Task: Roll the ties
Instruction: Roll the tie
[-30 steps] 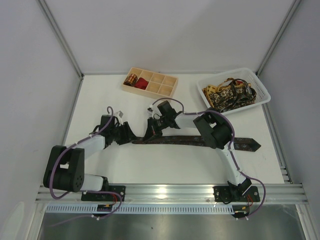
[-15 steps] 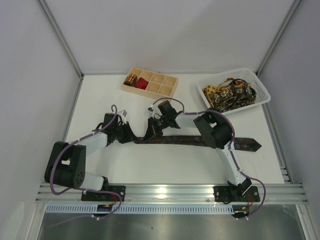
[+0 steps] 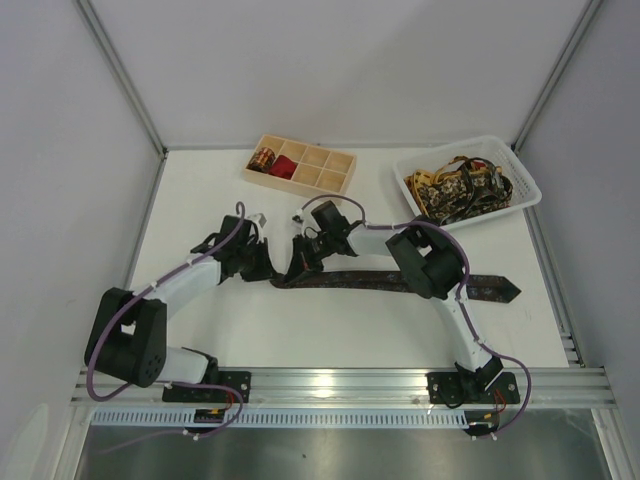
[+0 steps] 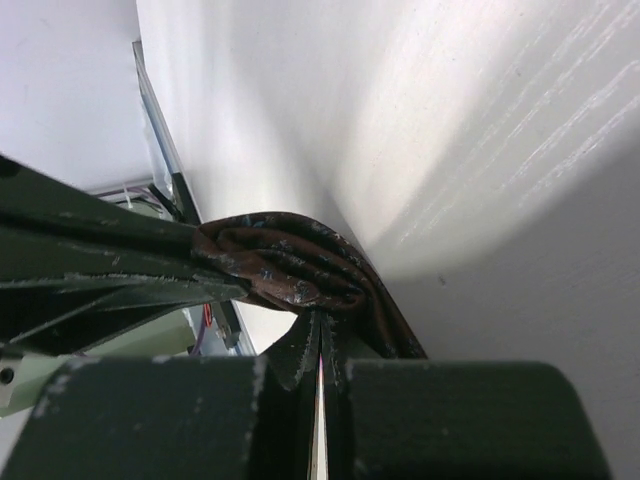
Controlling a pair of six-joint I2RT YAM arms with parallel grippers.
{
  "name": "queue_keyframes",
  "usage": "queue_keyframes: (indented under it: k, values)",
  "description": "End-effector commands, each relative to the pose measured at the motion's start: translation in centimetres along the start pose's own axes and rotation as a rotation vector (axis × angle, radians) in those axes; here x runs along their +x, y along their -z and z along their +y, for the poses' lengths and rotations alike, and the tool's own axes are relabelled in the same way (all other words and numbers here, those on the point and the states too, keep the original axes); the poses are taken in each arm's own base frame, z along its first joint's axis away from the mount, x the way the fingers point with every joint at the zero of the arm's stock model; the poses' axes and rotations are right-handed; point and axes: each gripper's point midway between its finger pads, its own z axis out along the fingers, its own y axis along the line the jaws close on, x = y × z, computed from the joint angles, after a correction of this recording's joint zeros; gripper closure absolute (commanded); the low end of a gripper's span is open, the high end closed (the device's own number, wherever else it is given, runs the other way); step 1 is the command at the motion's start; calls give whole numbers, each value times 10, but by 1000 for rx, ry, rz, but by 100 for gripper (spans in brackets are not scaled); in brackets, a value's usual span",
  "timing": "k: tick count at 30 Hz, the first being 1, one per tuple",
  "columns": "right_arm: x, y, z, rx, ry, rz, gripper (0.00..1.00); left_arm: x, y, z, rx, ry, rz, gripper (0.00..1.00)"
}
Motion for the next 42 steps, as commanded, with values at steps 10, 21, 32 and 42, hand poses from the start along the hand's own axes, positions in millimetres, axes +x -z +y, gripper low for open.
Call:
queue_keyframes:
  k: [10,21,32,42]
  values:
    - [-18,1,-10,116,27,-62,100,-10,25,-38,15,-82,5,100]
    - [-25,-1,-7,123,41,-58,100,-12,15,-36,-28,-58,22,100]
    - [-23,4,-6,154,43,-103,100,-20,12,-25,-113,-33,9,99]
    - [-22,26,-40,238,-2,-133,100,-23,14,-24,-123,-34,-12,100]
